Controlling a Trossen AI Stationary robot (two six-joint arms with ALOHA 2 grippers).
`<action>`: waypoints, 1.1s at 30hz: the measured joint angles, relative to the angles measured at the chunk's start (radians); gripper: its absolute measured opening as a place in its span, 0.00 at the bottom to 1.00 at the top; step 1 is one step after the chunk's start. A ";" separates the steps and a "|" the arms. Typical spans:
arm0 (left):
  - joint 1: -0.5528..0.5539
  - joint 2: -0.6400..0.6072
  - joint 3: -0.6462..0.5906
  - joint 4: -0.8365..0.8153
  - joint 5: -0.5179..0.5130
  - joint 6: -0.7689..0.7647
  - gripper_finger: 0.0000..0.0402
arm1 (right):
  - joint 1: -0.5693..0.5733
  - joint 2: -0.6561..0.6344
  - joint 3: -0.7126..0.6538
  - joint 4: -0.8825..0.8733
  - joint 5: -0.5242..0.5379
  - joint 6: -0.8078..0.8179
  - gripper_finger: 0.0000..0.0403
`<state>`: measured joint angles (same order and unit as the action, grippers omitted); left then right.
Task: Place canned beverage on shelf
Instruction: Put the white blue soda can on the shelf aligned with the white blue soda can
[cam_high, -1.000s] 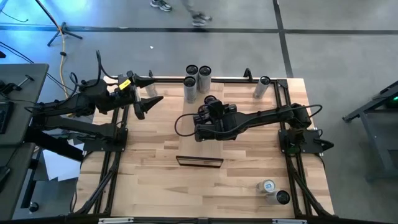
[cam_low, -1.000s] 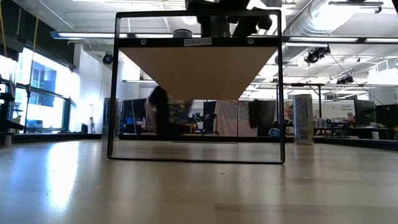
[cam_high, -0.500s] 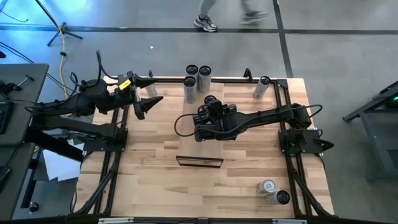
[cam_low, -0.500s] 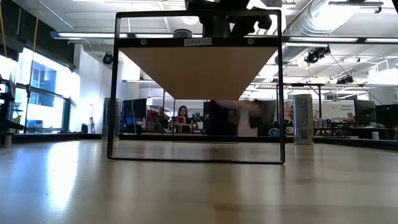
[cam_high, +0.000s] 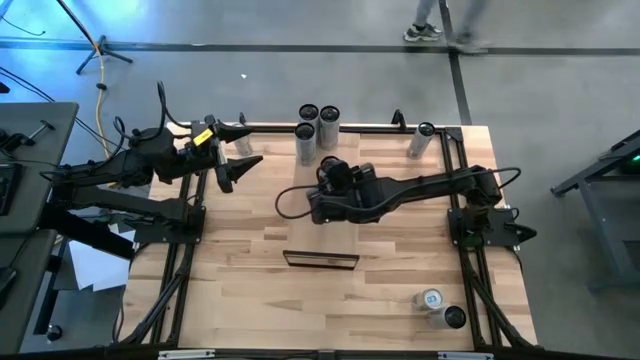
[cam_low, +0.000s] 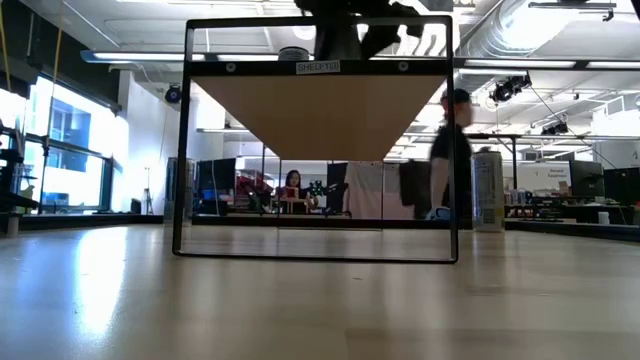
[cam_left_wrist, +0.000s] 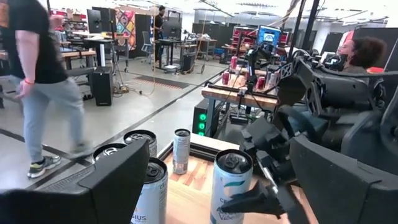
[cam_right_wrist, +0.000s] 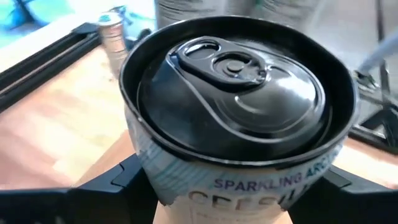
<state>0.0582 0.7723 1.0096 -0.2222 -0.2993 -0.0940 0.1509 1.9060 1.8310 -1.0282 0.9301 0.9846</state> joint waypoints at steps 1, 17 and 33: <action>0.000 0.000 0.000 0.000 0.000 0.000 0.89 | 0.000 0.000 0.008 0.008 -0.006 -0.030 0.64; 0.000 0.000 0.000 -0.002 0.001 -0.056 0.89 | -0.026 -0.058 0.005 0.040 -0.128 -0.362 0.64; 0.000 0.029 0.000 -0.009 0.005 -0.141 0.89 | -0.114 -0.560 -0.612 0.646 -0.368 -0.520 0.64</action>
<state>0.0578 0.8012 1.0092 -0.2314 -0.2943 -0.2348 0.0370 1.3459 1.2189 -0.3826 0.5619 0.4643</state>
